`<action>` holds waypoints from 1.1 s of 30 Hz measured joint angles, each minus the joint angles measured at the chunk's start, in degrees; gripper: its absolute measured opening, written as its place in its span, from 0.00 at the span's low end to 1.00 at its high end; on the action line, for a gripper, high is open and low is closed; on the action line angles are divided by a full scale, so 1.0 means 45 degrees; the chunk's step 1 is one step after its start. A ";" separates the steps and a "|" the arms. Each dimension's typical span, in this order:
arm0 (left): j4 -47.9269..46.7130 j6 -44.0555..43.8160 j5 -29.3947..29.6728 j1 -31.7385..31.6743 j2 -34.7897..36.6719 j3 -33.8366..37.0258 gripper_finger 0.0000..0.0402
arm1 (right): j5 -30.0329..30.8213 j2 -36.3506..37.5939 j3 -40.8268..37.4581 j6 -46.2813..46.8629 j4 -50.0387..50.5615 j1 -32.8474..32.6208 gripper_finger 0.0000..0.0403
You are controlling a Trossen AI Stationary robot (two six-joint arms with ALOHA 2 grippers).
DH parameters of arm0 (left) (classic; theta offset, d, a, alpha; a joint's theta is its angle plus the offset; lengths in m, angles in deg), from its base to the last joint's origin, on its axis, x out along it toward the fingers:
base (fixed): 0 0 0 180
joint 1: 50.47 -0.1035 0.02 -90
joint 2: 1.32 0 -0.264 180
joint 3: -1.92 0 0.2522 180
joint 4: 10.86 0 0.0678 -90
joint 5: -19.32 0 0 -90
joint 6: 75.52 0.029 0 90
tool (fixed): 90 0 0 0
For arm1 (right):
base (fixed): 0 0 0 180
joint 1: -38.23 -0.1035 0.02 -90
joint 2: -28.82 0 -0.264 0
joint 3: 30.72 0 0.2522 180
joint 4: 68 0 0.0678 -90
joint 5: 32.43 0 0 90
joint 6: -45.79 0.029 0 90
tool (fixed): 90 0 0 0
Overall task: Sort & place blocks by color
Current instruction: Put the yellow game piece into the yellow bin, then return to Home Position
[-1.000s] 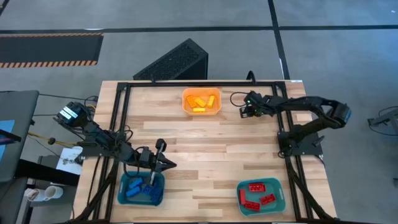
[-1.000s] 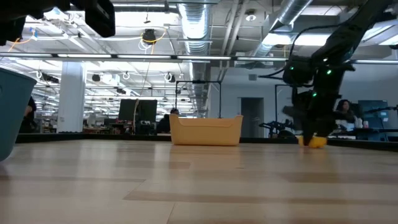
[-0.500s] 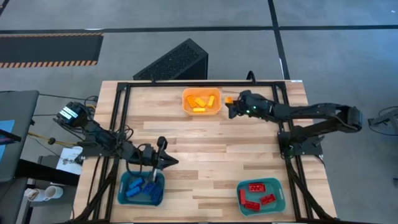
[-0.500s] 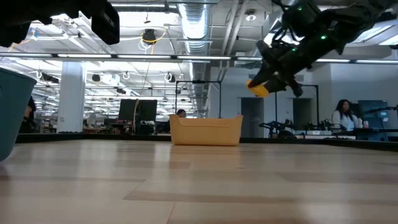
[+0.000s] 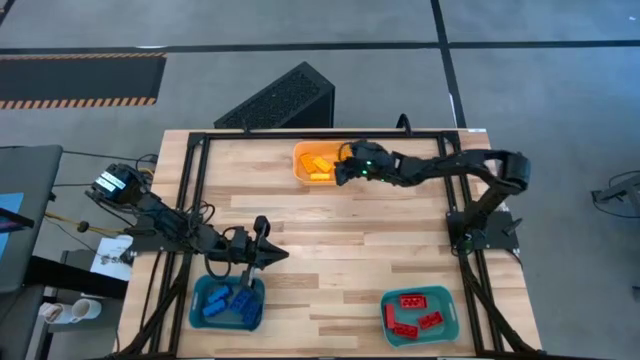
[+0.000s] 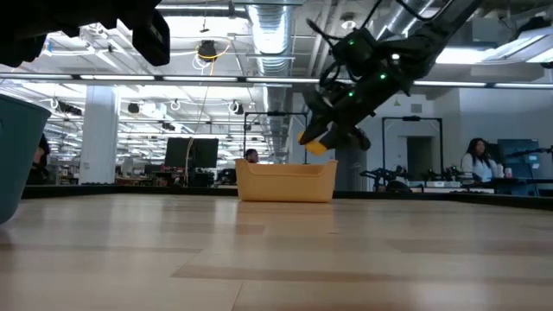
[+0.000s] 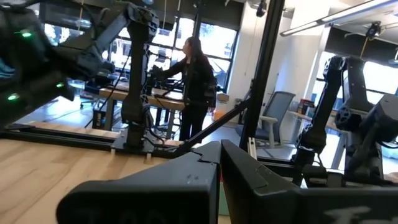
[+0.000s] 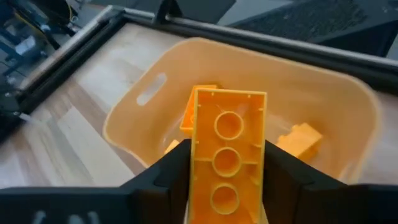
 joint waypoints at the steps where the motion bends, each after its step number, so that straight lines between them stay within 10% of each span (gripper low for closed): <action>1: -0.0025 0.0005 -0.0003 0.0000 0.0000 0.0003 0.00 | -0.0100 -0.0233 0.0178 -0.0007 0.0060 0.0000 0.45; 10: -0.0040 0.0260 -0.0029 0.0000 0.0000 0.0000 0.00 | -0.0637 -0.0488 0.0581 -0.0254 0.0521 0.0064 0.72; 20: -0.0500 0.0590 -0.0013 -0.0049 0.0000 0.0000 0.00 | -0.1196 0.3625 0.0600 -0.3756 0.5141 -0.1811 0.71; 33: -0.1034 0.0448 0.1651 -0.0125 0.0000 0.0000 0.00 | 0.4825 1.1928 -0.2619 -0.1993 0.9636 -0.5945 0.68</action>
